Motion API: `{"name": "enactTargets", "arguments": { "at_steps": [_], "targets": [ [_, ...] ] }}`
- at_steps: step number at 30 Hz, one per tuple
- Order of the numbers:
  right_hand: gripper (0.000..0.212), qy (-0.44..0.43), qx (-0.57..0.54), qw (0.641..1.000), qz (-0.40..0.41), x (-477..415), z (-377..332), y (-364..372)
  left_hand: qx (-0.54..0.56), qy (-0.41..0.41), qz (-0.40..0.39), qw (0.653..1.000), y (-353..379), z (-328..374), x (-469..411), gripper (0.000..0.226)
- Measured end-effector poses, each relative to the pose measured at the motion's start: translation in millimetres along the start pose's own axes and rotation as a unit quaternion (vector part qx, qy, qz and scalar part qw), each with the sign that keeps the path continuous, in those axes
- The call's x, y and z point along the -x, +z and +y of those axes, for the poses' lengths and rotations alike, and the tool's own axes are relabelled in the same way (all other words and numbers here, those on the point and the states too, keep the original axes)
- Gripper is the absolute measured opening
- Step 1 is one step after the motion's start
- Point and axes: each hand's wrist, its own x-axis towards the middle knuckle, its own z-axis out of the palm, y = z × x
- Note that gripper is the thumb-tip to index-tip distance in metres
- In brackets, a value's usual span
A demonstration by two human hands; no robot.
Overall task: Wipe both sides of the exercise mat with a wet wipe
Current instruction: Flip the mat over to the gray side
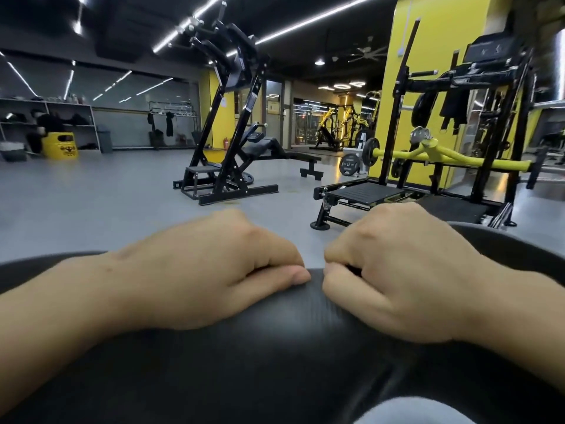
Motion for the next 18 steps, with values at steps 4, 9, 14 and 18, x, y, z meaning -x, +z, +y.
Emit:
{"name": "enactTargets", "arguments": {
  "at_steps": [4, 9, 14, 18],
  "targets": [
    [0.055, -0.013, -0.078, 0.990, -0.114, -11.5, 4.5, 2.5, 0.106, -0.027, -0.083, 0.991, 5.5, -0.9, -12.0, 0.041],
    [0.048, 0.014, -0.148, 0.985, -0.091, -17.5, 19.4, 27.1, 0.085, -0.042, -0.066, 0.993, 16.1, -16.6, -18.3, 0.048],
    [0.051, 0.038, -0.054, 0.994, -0.088, -21.0, 24.3, 55.9, -0.008, -0.066, -0.078, 0.995, 42.2, -31.3, -17.7, 0.053],
    [0.047, 0.066, -0.078, 0.991, -0.089, -36.2, 43.2, 76.3, -0.027, -0.073, -0.065, 0.995, 53.4, -48.2, -29.8, 0.044]
  ]
}}
